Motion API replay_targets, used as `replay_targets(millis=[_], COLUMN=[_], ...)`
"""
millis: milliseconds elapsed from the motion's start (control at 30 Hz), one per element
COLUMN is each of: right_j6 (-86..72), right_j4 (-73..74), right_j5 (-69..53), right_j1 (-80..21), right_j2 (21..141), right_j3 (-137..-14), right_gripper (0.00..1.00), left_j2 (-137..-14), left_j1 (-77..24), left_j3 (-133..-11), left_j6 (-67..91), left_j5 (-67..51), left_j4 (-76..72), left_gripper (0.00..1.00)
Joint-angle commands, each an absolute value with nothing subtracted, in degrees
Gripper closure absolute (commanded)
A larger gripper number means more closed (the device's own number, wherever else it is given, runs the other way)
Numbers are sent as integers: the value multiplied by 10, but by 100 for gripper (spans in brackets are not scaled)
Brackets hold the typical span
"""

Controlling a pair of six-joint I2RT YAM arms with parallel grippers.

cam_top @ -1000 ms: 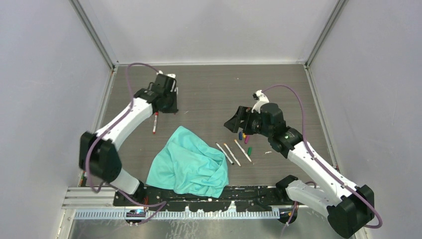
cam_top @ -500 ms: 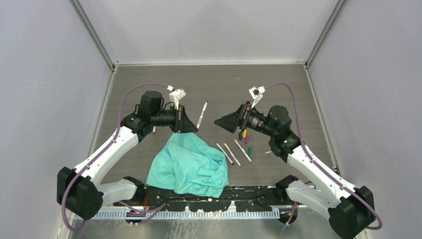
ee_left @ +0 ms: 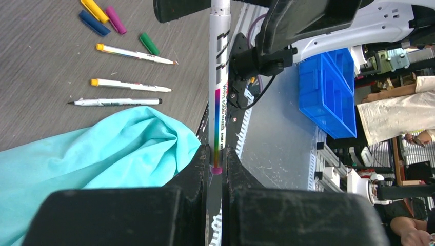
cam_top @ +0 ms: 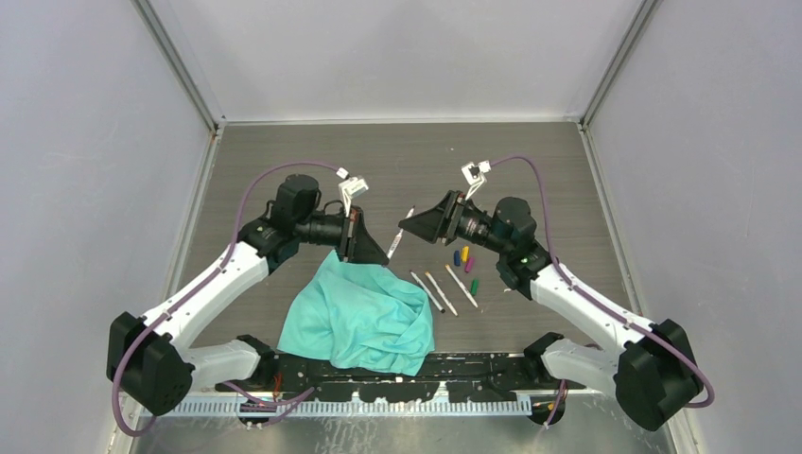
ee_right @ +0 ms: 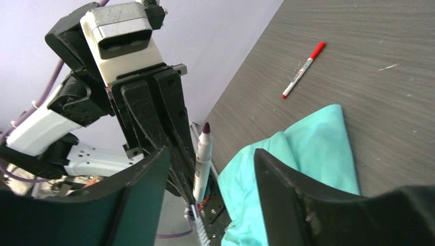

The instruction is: Insert the pens into the pen caps

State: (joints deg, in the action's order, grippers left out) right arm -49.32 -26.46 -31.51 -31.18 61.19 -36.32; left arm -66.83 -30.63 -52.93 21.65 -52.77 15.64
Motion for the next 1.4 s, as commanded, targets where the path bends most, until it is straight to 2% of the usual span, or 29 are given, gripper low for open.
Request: replay_targets(millis=[0,100,200,233,333,367,433,500,600,767,900,1067,1100,1133,1233,1267,1367], right_j6=[-502,-506,-507,-509,-516,-517,-521,-523,-525,-527,-526,-525,-519,-508,-461,-437,-372], right_j4=[-330,-341,-341,-339,-350,-355,-365,-370,-381,-391,-392,-394,-387,-366,-276,-226,-25], right_j5=[-302,-304,-302,-301,-292,-288,-284,-280,-275,-266,-261,-258,-255,-250,-213,-189,-88], right_j1=[-320,-321,-324,-325,-336,-341,-352,-364,-383,-405,-413,-415,-414,-414,-415,-414,-403], right_j2=[624,631,635,636,635,635,637,643,653,665,665,666,663,658,627,613,583], right_j3=[-393,-393,-392,-391,-381,-378,-376,-376,-378,-379,-375,-372,-374,-379,-398,-409,-451], right_gripper=[43,65,93,99,99,99,99,99,99,99,99,100,97,90,50,40,28], left_j2=[-671,-674,-674,-674,-675,-676,-677,-677,-677,-665,-659,-660,-660,-659,-648,-643,-624], left_j1=[-313,-314,-314,-314,-314,-314,-314,-314,-314,-314,-313,-313,-313,-313,-313,-313,-309], left_j3=[-551,-554,-557,-558,-558,-555,-552,-550,-549,-536,-530,-532,-533,-535,-550,-559,-579], left_j6=[203,195,193,191,200,206,218,223,226,243,248,248,245,239,197,175,131], left_j5=[-547,-540,-537,-537,-530,-530,-533,-533,-528,-520,-517,-517,-514,-507,-453,-421,-310], left_j4=[144,156,159,161,154,146,130,122,119,93,85,88,90,100,161,187,248], left_gripper=[100,100,100,100,61,54,48,47,50,68,77,97,99,100,100,100,100])
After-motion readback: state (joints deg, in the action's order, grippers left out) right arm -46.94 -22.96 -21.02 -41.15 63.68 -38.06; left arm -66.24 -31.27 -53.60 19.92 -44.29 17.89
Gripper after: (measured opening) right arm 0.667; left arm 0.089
